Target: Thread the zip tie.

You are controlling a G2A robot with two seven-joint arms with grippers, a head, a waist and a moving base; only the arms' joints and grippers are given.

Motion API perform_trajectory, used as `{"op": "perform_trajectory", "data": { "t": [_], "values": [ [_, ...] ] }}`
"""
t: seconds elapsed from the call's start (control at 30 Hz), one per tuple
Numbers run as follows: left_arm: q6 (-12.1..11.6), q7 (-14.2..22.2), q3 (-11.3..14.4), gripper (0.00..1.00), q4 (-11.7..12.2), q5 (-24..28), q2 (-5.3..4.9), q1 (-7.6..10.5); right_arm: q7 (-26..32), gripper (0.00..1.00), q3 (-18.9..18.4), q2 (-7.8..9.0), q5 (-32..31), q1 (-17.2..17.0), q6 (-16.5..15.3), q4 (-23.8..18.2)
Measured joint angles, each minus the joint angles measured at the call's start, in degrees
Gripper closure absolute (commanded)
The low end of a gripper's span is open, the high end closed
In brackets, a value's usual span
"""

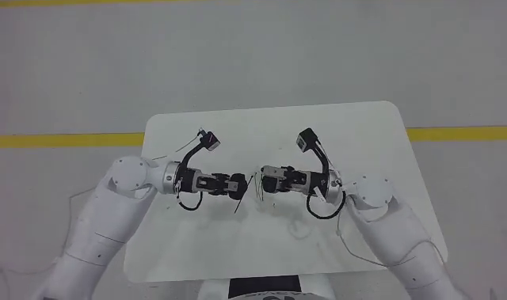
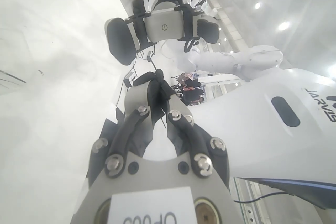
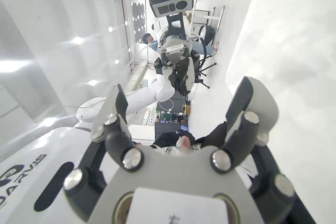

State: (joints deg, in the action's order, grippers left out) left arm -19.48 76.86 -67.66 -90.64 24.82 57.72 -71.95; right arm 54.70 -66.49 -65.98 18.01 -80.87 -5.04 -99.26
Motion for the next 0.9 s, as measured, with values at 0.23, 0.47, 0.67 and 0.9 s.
{"op": "perform_trajectory", "data": {
  "t": [0.23, 0.47, 0.67, 0.9],
  "values": [
    [0.27, -2.55, 1.09, 1.00, 0.35, -0.55, 0.06, -0.23, -0.80, 0.00, 1.19, -0.22, 2.42, -0.03, 0.98, 0.14],
    [0.00, -2.61, 1.98, 1.00, 1.57, 0.50, -0.06, 0.46, -2.24, 0.00, 3.48, -0.71, 4.86, 1.58, 0.78, 2.49],
    [0.00, -2.55, 2.01, 1.00, 1.55, 0.51, -0.06, 0.47, -2.66, 0.51, 4.44, -0.90, 5.91, 2.30, 0.03, 3.97],
    [0.00, -2.55, 2.01, 1.00, 1.55, 0.50, -0.06, 0.47, -2.70, 0.62, 4.56, -0.80, 5.59, 2.47, -0.37, 4.64]
  ]
}}
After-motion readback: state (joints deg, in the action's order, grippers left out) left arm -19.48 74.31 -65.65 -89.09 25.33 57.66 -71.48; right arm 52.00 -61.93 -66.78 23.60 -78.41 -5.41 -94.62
